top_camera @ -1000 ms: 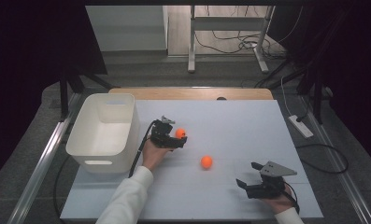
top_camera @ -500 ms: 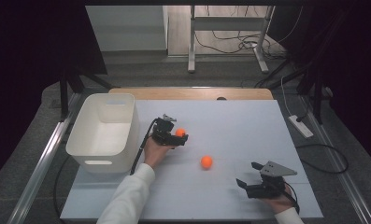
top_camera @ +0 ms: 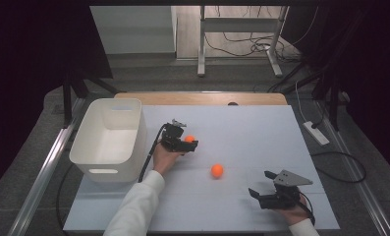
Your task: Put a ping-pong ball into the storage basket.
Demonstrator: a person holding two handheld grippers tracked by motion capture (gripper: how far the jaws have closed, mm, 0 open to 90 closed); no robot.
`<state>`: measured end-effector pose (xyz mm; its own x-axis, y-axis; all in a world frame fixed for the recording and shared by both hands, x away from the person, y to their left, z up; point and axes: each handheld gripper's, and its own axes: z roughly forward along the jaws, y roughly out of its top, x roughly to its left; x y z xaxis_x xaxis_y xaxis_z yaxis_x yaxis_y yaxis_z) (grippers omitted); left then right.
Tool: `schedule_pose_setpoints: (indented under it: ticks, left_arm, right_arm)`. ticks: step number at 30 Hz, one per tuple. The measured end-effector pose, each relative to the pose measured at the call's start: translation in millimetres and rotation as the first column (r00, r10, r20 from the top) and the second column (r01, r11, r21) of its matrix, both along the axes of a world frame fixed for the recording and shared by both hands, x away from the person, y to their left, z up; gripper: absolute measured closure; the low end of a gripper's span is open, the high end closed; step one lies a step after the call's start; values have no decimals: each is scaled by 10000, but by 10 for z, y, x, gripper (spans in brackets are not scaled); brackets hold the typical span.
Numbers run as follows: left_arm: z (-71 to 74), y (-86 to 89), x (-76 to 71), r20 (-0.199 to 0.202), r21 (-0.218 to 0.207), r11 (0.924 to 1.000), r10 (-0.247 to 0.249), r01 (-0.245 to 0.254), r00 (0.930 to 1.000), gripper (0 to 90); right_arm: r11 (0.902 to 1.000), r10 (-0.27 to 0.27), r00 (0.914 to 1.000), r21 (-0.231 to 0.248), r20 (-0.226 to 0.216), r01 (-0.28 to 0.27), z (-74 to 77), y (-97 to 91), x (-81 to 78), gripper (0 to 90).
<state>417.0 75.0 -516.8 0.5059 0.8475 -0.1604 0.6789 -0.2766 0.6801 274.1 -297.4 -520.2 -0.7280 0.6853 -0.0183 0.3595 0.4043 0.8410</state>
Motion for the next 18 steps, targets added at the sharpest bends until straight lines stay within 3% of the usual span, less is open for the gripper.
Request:
schedule_pose_setpoints:
  ticks: [11,18]
  left_arm:
    - [-48,-45,71,-137,231,9997,-80,83,9999,122]
    - [-91,-36,101,-272,142,9999,-53,57,9996,152]
  right_arm:
    - [10000,-28,10000,-7,-8,28,0,-1,-5,102]
    - [10000,-34,10000,-11,-16,34,-1,-1,-6,102]
